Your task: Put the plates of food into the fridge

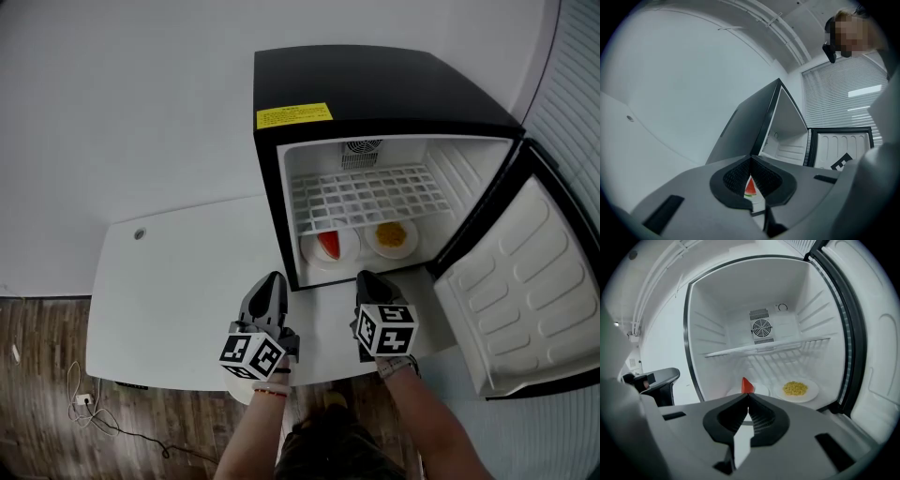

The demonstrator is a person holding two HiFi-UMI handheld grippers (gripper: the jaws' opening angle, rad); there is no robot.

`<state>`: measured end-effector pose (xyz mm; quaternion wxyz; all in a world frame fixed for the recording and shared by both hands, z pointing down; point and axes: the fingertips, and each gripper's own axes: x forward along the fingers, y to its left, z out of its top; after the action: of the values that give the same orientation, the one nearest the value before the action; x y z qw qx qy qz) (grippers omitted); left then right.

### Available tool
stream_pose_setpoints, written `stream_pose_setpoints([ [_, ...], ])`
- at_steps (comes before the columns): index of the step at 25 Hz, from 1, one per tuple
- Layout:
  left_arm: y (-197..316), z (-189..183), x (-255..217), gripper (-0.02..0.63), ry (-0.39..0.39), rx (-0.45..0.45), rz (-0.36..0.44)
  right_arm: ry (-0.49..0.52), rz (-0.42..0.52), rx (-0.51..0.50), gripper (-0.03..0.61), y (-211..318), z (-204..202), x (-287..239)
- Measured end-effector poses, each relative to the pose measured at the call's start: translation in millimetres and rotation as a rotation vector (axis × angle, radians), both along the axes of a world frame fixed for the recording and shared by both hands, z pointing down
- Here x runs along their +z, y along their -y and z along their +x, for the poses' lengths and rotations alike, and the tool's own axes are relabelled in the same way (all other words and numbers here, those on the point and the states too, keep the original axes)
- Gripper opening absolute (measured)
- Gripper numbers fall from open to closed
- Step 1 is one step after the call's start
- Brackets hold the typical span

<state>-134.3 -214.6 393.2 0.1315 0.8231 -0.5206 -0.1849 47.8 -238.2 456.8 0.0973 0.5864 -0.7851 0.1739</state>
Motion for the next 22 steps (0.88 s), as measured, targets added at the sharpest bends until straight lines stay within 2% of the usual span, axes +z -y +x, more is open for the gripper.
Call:
stream_pose_setpoints([
  [5,-18.3,4.8,-10.8,0.006,0.006,0.028,0.019,0.003,0.047,-0.045,0.008,-27.0,-8.9,-17.7],
  [10,-52.8,-7.0,-33.3,0.006,0.042,0.034,0.047,0.070,0.079,-0.093,0.008,-54.1,-19.2,-41.0],
  [16,-100.8,-43.4,-50.1,0.006,0.127,0.004,0.072,0.092,0.121,-0.202,0.008,-94.9,-47.6,-59.7],
  [22,-139.4,-89.7,-36.7,0.006,0.158,-0.077,0.052,0.084,0.134,-0.315,0.008,-129.4,-91.3,-58.9],
])
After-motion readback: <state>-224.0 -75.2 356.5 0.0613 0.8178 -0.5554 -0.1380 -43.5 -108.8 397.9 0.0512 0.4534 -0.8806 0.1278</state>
